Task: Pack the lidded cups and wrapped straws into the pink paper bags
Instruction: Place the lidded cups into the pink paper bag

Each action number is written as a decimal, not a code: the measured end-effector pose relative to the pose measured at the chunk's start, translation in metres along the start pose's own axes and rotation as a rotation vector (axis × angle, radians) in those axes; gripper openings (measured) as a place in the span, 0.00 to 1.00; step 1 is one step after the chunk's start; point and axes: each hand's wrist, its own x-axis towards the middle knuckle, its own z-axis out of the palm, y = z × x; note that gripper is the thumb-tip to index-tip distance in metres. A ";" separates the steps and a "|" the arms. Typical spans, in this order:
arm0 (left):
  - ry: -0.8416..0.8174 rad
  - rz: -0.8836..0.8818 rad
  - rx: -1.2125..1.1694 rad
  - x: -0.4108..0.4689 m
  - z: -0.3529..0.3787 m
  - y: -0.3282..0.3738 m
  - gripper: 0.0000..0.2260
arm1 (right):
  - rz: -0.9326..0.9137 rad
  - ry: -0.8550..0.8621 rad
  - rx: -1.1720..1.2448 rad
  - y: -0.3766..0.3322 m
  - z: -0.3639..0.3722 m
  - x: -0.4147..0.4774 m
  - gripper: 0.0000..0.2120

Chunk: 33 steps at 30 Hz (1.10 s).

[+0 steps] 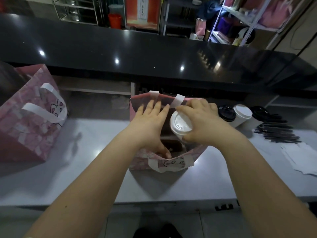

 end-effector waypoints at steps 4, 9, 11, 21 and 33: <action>0.017 -0.009 0.029 -0.001 0.002 0.007 0.67 | -0.108 -0.156 -0.103 -0.008 0.012 0.007 0.40; 0.006 -0.014 0.071 -0.008 0.002 0.012 0.68 | 0.075 -0.309 -0.208 -0.011 0.033 0.013 0.33; 0.000 -0.007 0.108 -0.011 0.003 0.014 0.68 | 0.100 -0.322 -0.177 -0.013 0.041 0.018 0.30; 0.097 -0.045 0.133 -0.018 0.005 0.015 0.62 | 0.040 -0.193 -0.027 -0.004 0.051 0.016 0.35; 0.131 -0.046 0.152 -0.025 0.012 0.018 0.60 | 0.005 -0.280 0.024 -0.008 0.058 0.006 0.39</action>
